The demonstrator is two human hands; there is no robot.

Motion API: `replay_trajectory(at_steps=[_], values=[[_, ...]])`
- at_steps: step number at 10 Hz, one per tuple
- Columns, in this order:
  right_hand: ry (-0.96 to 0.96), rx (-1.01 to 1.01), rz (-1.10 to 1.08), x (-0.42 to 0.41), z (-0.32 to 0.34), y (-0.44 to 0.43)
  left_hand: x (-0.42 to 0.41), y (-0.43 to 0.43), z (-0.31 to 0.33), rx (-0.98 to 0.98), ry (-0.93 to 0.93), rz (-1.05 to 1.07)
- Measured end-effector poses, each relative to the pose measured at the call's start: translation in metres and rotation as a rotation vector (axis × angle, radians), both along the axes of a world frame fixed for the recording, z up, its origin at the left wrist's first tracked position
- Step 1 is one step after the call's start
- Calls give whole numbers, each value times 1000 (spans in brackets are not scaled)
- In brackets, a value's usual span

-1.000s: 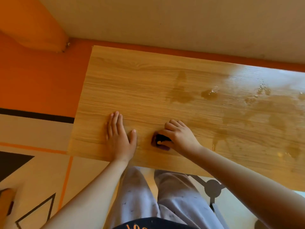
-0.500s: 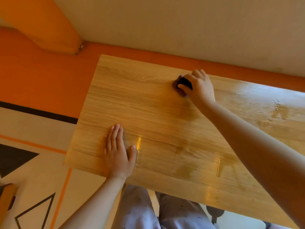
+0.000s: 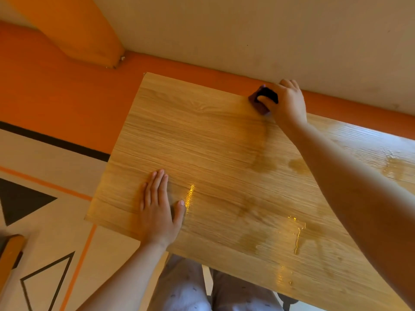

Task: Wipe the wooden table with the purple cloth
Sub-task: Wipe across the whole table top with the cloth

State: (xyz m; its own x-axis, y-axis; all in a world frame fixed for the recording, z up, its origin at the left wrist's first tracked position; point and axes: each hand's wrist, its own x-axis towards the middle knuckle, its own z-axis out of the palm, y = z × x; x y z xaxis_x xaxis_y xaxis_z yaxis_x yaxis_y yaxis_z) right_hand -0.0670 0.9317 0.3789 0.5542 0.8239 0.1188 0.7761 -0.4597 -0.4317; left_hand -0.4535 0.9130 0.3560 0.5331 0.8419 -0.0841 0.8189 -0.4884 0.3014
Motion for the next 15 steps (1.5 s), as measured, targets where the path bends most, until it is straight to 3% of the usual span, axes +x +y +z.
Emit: replay_trajectory(at_steps=[1, 4, 5, 7, 8, 10, 11, 12, 14, 15], values=[[21, 37, -83, 5, -5, -21, 0, 0, 0, -8, 10, -4], [111, 11, -766, 31, -1, -101, 0, 1, 1, -11, 9, -15], [164, 45, -724, -2, 2, -65, 0, 1, 2, -11, 10, -12], [169, 85, -347, -97, -4, 3, 0, 1, 1, 5, 10, -13], [124, 102, -396, -92, -5, -16, 1, 1, 1, 22, 1, -14], [128, 52, -794, -28, -7, -125, 2, 0, 0, 36, -36, -10], [130, 21, -894, -26, -5, -146, 1, 0, -1, 41, -44, -12], [156, 64, -797, -55, -4, -121, 1, 0, -1, 50, -46, -12], [195, 71, -385, -146, -8, -50, 0, 0, -3, 55, -42, -4], [130, 71, -345, -148, -10, -55, 2, -1, -3, 58, -54, -1]])
